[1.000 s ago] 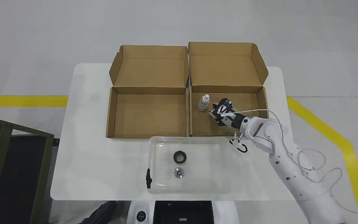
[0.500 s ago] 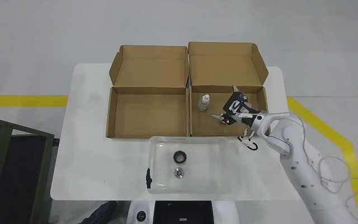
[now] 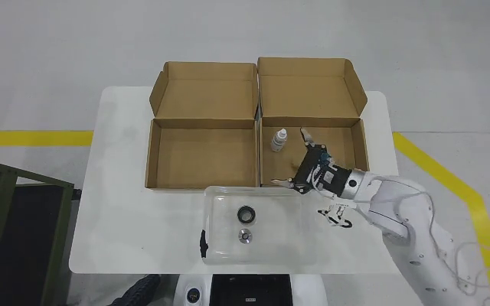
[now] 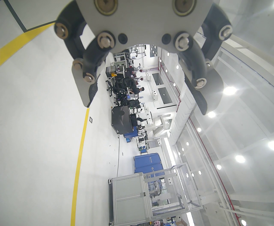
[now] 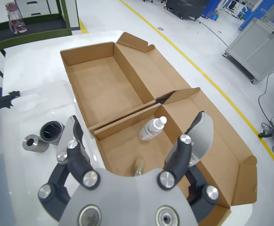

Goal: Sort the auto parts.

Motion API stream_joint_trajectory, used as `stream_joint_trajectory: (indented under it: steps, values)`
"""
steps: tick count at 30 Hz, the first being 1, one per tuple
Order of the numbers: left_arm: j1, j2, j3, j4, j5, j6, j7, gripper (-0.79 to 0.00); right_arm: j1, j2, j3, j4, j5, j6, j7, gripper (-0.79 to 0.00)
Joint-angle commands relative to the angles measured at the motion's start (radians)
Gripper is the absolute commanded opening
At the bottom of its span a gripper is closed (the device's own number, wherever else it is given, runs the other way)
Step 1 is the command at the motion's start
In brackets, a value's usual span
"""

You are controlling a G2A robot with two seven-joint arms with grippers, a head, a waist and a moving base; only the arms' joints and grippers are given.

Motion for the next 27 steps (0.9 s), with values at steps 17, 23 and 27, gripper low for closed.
stream_joint_trajectory:
  steps: [17,23,27]
  values:
    - [0.000,0.000,0.000,0.000,0.000,0.000,0.000,0.000,-0.105,-0.005,-0.170,-0.074,-0.196,-0.022,-0.009,0.000]
    - [0.000,0.000,0.000,0.000,0.000,0.000,0.000,0.000,-0.109,-0.008,-0.213,-0.075,-0.256,-0.021,-0.027,0.000]
    - [0.000,0.000,0.000,0.000,0.000,0.000,0.000,0.000,-0.103,-0.011,-0.243,-0.059,-0.291,-0.020,-0.038,-0.049]
